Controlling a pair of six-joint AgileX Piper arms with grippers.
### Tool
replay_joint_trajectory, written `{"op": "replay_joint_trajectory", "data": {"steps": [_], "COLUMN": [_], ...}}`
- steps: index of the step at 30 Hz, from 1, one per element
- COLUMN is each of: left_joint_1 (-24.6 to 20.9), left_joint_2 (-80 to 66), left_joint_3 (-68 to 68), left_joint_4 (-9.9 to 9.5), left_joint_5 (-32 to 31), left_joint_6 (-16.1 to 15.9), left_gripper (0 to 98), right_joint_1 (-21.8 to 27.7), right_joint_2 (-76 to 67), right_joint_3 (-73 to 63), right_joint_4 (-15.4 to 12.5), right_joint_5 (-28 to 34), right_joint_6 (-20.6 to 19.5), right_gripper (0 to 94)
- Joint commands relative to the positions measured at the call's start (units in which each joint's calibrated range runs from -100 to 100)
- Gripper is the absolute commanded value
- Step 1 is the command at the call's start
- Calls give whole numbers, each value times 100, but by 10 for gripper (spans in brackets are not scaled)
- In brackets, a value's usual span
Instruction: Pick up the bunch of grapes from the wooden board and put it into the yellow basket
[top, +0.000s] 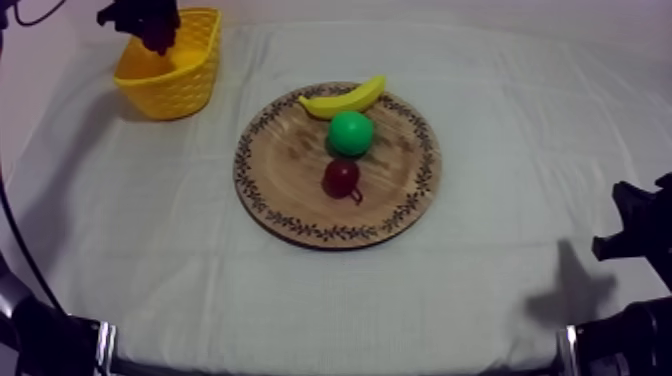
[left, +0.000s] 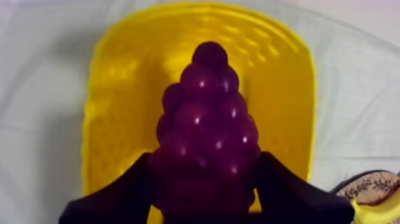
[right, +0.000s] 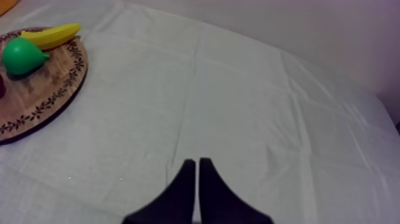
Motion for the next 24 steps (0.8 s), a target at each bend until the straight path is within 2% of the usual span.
{"op": "replay_joint_trajectory", "data": {"steps": [1, 10, 12, 17, 24], "left_joint_1": [8, 9, 39, 153, 215], "left_joint_2": [270, 489, 422, 181, -98], "left_joint_3": [-68, 6, 87, 343, 645], "left_joint_4": [24, 79, 40, -208, -287], "left_joint_5": [13, -72, -147, -277, -561], "left_joint_6": [-1, 23, 36, 296, 423], "left_gripper": [301, 326, 399, 585, 677], "right_joint_1": [2, 2, 2, 2, 2], "right_joint_2": [3, 3, 3, 3, 3], "right_joint_3": [-4, -4, -4, -4, -4], "right_joint_4": [-2, -2, -2, -2, -2], "right_joint_5": [-1, -1, -1, -1, -1], "right_joint_6": [2, 2, 2, 2, 2], "right_gripper": [3, 3, 3, 3, 3]}}
